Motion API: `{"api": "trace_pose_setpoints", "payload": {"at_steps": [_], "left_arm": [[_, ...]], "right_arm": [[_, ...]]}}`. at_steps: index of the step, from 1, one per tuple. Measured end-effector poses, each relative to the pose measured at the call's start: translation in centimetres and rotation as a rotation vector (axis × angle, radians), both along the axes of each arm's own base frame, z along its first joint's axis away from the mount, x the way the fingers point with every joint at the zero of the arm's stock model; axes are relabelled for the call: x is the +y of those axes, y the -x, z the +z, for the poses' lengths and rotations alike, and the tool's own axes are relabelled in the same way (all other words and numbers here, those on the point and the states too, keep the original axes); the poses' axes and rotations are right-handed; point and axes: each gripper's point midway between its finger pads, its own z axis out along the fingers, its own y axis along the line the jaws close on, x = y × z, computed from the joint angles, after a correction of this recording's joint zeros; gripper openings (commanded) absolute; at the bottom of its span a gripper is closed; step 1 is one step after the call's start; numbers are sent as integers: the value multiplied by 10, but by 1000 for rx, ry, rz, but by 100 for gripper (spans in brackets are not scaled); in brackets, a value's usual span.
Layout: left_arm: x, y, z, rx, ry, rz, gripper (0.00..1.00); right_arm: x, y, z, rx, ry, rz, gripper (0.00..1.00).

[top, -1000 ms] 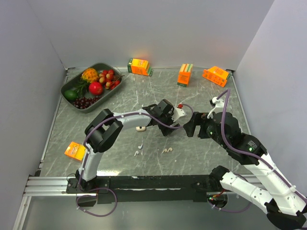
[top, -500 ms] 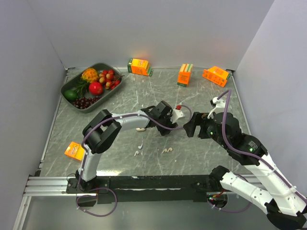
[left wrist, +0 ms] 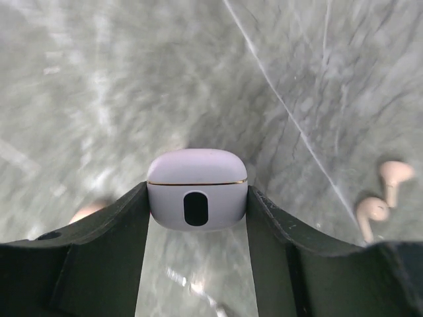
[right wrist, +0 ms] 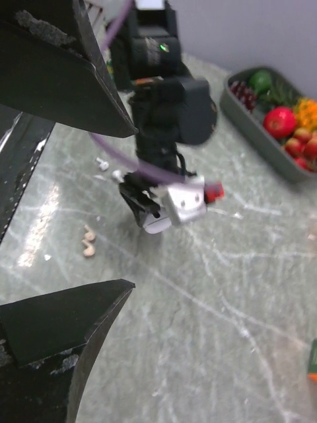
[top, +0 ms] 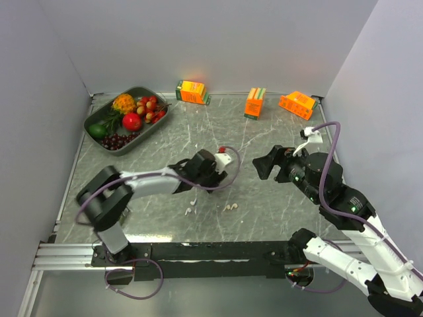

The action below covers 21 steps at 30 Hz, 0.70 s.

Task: Insert the wireless bluetooth earbuds into the charging case
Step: Pick up the charging case at the center of the board.

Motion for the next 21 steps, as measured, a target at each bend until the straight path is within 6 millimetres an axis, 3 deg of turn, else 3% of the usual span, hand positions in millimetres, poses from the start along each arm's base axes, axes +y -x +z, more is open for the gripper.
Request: {"api": "trace_pose_setpoints", "payload": {"at_steps": [5,8,11,17,21], "left_arm": [[22,11,66,-141,263,130,1],[27,19,118,-207,471,170,1],[29,26,153,-196,636,229,1],[28,41,174,-58,808,306,1],[42,62,175,-32,885,293,1]], "right_arm": [[13,4,9,-42,-33,78,100],[21,4,7,-34,-30,118,99],[28,3,4,-17,-29,147,99],[42,-6,-8,26,-14,172,99],[46,-8,-6,16,-32,177,99]]}}
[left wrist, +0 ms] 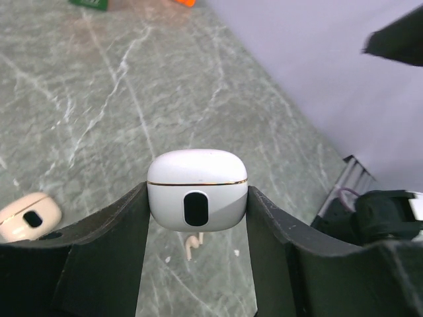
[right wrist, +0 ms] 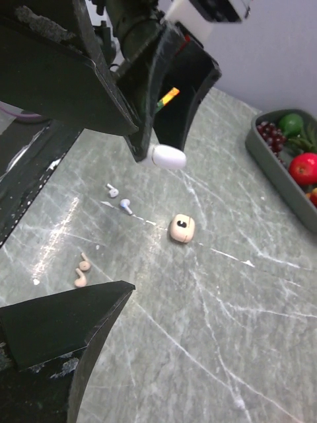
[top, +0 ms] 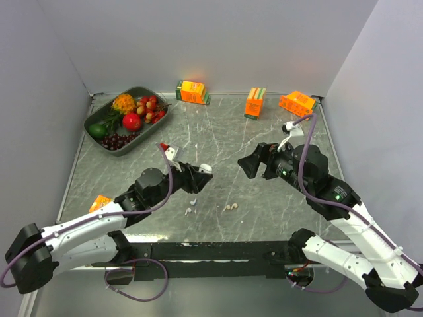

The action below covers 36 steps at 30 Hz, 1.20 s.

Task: Insert the wireless bluetooth earbuds into the charging case
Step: Pick up the charging case at the center of the board.

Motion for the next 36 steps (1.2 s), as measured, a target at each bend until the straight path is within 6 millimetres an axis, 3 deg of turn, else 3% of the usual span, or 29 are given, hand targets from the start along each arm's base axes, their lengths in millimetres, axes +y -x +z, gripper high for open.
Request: {"api": "trace_pose_setpoints", "payload": {"at_steps": [3,9,13,16,20,26,36], "left_arm": [[0,5,15,-23,40,-20,1],[0,9,26,-86,83,-34,1],[12,23,5,-236,46,-42,1],[8,30,-12,-339,-66,-77,1],[6,32,-5,-481,-136,-93,1],[7,31,-1,-609,-219,-96,1],[1,44,-14,-662,-327,-167,1]], "right_arm": [[2,-2,4,-10,-15,0,99],[11,-6,1,7,-24,14,99],[17,-7,-5,37,17,49,99],[23,-11,-4,62,62,76,100],[35,-12,-2,83,121,116,99],[54,5,-19,110,188,233,100],[83,20,-41,175,212,364,99]]}}
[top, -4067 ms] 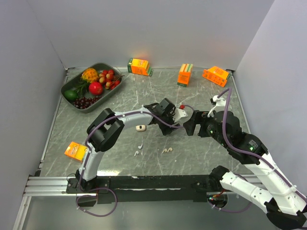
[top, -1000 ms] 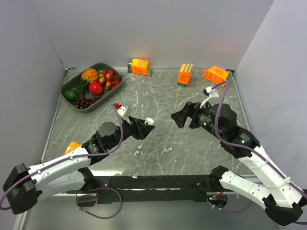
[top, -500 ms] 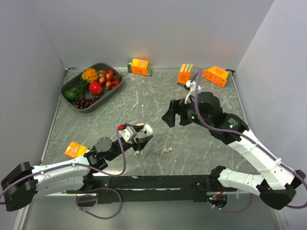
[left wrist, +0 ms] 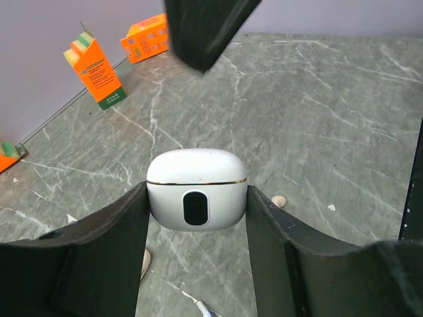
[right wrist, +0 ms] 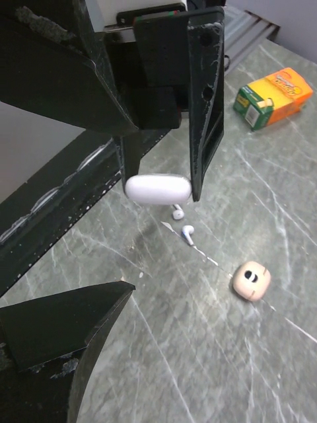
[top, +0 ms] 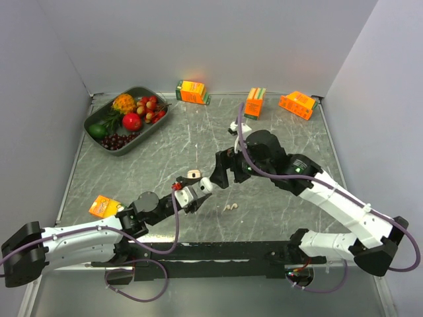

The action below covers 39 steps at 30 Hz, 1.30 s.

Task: Insert the wireless bluetooth earbuds into the charging case
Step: Open the charging case.

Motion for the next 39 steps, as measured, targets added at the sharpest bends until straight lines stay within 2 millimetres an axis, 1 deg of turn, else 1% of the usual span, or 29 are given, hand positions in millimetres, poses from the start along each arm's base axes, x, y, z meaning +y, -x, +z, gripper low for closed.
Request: {"api": "trace_pose_setpoints", "payload": {"at_steps": [6,7,14,18,23,26,39], "left_arm": [[-5,3,2,1,-16,-15,1],[-6,3,3,0,-14,-17,1],[-9,9,4,0,-13,-36,1],[-9,11,6,0,-3,-43,1],[-6,14,19,-7,39,-45,1],[-3,16,23,-7,61,-47,1],[1,19,23,3,82,-49,1]], "right_arm": [[18,3,-16,37,23,49,99],[22,5,-22,51,39,61,99],[29,4,-38,77,78,67,99],[30,3,-38,76,75,68,99],[33,3,-37,74,63,71,99],[34,3,-36,73,58,73,99],[36,5,-39,84,43,85,99]]}}
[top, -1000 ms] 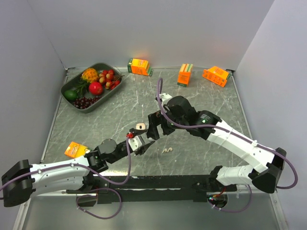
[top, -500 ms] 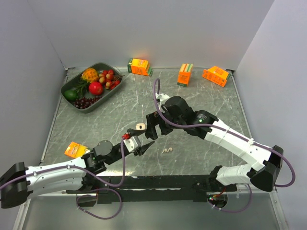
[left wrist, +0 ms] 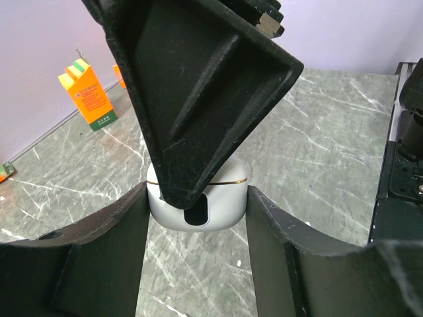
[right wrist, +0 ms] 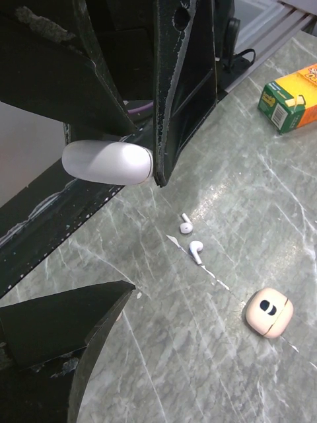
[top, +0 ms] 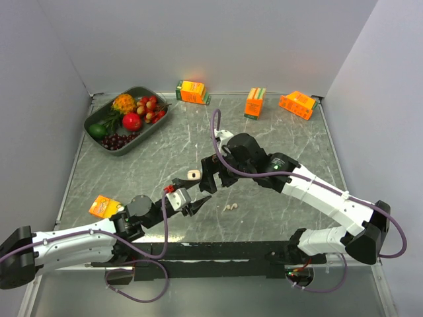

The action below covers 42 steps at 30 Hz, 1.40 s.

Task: Insert the wireless bluetooth earbuds into the charging case
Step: Open the charging case.

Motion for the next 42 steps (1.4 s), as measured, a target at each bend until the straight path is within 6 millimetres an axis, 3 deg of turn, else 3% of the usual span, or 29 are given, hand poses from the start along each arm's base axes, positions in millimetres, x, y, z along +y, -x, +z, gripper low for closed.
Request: {"api": "trace_pose_setpoints", "payload": {"at_steps": [22,34,42], "left_arm": [[4,1,1,-3,12,7,1],[6,-2,-1,1,6,28,1],[6,-2,-1,0,7,28,1]], "right_arm": [[-9,-6,8,-7,-29,-23,99],[1,6,14,46,-93,33,99],[3,7,2,84,-70,37,99]]}}
